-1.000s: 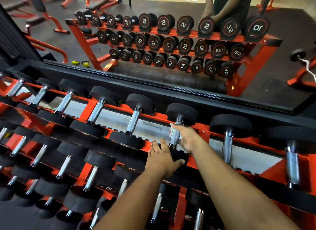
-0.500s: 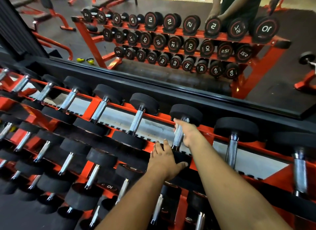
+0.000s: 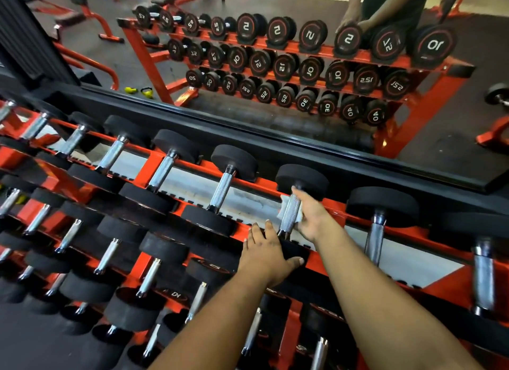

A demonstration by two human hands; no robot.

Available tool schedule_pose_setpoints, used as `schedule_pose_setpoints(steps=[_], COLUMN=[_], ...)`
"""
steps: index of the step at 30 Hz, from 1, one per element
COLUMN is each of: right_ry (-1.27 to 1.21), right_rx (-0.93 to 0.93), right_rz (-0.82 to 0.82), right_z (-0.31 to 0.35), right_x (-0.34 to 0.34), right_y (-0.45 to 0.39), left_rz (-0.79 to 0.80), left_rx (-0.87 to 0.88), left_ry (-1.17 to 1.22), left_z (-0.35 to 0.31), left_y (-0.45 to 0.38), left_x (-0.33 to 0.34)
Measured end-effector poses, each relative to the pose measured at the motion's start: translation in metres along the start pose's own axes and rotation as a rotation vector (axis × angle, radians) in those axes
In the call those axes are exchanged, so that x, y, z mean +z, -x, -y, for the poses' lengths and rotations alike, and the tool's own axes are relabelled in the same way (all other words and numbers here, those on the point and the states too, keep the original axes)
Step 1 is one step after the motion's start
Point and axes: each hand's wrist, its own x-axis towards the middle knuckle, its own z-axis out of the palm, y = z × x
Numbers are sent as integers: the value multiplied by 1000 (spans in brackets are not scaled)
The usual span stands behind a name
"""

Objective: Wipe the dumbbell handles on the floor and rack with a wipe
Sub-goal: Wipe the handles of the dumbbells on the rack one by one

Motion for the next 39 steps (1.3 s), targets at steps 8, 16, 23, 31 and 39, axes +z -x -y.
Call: schedule_pose_setpoints(steps=[8,16,23,31,39], right_ry=[567,1517,2415,2289,2176], right_rx=[22,-840,-1191,-1103,-1175], right_rz=[-38,-193,195,364,8], right_z=[-28,2,17,-4,4], right_x=[-22,-21,-45,-16,-52], right_y=[13,39,25,19,18], left_rz=[8,5,4,-11,-5], left_rx=[3,7,1,7,14], left_ry=[-9,6,3,13,2], left_z=[1,-2,0,1,1], left_y=[0,2,2,0,1], left_x=[-1,-3,-1,1,0])
